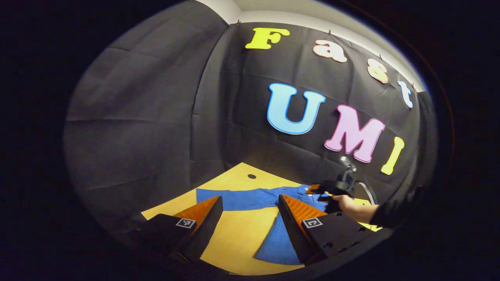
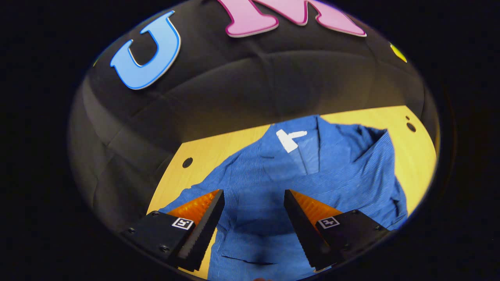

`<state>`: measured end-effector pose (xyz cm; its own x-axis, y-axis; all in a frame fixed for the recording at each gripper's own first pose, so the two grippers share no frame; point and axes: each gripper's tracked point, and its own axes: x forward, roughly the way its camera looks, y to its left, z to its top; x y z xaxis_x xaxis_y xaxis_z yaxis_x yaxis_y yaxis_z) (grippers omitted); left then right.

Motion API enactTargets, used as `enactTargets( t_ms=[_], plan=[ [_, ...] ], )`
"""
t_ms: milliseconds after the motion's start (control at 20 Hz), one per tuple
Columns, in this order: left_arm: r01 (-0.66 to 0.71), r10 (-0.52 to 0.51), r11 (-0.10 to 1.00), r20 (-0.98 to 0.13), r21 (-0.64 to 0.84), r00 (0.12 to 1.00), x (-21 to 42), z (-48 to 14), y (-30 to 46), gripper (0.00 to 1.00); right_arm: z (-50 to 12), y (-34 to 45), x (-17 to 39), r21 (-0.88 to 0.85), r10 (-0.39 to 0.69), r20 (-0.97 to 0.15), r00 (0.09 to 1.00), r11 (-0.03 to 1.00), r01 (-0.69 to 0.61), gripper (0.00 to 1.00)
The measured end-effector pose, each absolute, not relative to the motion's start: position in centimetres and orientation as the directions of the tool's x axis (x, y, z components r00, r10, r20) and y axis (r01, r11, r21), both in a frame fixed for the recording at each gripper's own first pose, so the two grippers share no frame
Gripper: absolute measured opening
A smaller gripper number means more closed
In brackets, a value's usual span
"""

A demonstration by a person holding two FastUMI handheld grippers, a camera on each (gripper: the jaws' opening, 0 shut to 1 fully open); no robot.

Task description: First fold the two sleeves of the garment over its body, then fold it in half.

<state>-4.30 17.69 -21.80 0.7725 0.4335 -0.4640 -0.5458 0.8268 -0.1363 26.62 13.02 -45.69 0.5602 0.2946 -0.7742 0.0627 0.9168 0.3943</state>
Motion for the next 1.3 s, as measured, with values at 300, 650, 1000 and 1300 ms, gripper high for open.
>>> enactTargets(
  t_ms=[300,650,1000,1300],
  plan=[
    [-0.664,0.556,0.746,-0.503,-0.049,0.662,-2.7,-28.9,26.3,0.81,-36.4,5.0,25.9,0.396,0.2,-0.661,0.723,0.912,0.11,0.99],
    [-0.723,0.499,0.688,-0.765,0.064,0.407,-0.7,-41.4,31.5,0.84,-28.0,-7.9,19.8,0.199,0.013,-0.574,0.819,0.972,0.124,0.98],
    [-0.697,0.379,0.713,-0.875,0.07,0.301,0.1,-45.1,34.3,0.84,-18.5,-19.1,12.5,0.023,-0.247,-0.438,0.865,0.958,0.285,0.97],
    [-0.651,0.373,0.746,-0.897,0.139,0.236,3.3,-48.2,34.1,0.81,-15.0,-23.5,6.9,-0.161,-0.396,-0.373,0.839,0.918,0.362,0.89]
  ],
)
